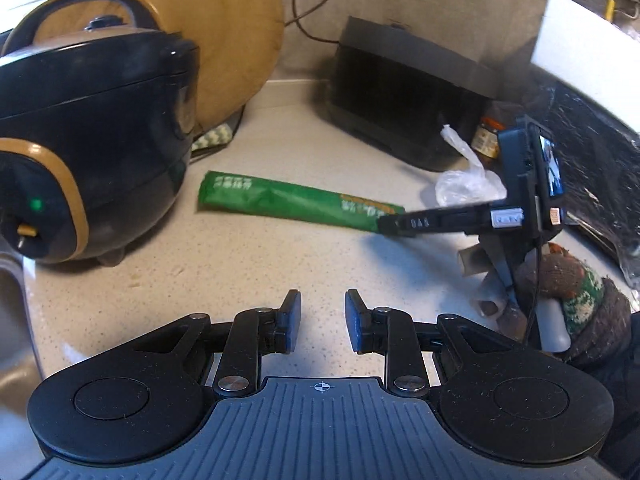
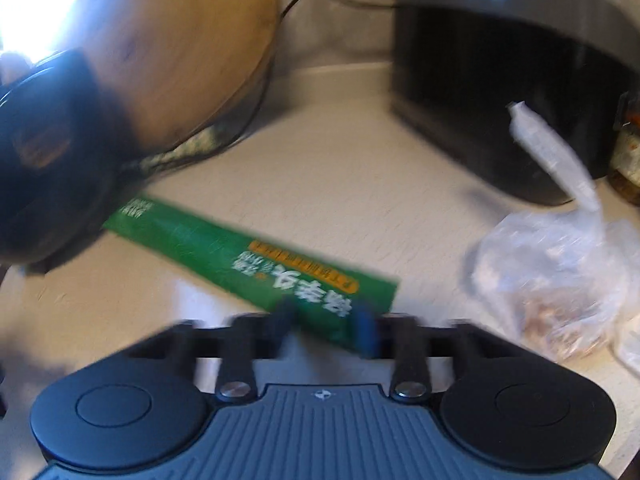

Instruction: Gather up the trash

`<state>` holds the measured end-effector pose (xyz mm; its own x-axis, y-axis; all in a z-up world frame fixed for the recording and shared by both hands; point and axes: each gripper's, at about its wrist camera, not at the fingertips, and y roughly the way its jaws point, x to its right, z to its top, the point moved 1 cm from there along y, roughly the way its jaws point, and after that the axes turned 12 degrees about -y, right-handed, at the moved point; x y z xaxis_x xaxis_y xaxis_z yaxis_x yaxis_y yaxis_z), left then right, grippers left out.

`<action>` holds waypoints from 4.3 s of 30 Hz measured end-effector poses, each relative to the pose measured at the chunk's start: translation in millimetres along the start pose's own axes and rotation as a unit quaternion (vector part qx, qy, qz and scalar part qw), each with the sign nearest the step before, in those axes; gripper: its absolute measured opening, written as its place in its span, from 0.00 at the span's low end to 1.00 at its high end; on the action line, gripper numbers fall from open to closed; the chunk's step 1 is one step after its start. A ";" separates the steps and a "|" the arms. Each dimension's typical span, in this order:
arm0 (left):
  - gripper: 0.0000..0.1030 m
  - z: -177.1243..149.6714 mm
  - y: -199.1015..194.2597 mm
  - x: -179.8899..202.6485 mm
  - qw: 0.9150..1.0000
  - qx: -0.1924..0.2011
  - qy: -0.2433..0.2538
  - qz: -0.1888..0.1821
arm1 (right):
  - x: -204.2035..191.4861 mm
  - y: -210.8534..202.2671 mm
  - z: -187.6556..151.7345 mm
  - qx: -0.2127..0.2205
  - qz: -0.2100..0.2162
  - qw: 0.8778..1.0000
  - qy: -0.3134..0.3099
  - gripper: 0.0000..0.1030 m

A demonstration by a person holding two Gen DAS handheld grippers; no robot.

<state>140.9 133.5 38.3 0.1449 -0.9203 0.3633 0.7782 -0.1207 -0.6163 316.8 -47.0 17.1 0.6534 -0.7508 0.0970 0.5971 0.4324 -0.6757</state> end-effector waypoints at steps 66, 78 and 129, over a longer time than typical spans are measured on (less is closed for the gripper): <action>0.27 -32.5 42.6 104.5 0.996 -0.016 0.066 -0.053 | 13.8 -198.0 -177.2 0.090 -0.095 0.987 0.088 0.66; 0.27 -57.1 69.1 189.7 0.968 0.072 0.240 0.006 | 74.1 -158.9 -306.0 0.065 -0.332 0.937 0.084 0.83; 0.52 -22.8 108.3 130.6 0.944 -0.088 0.305 -0.086 | 165.2 -28.4 -39.8 0.026 -0.140 0.986 0.083 0.96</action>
<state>230.1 -8.3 3.1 -0.3956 -0.9179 0.0309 0.6371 -0.2985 -0.7106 389.2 -203.1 23.2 0.3772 -0.9139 0.1497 0.7687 0.2188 -0.6010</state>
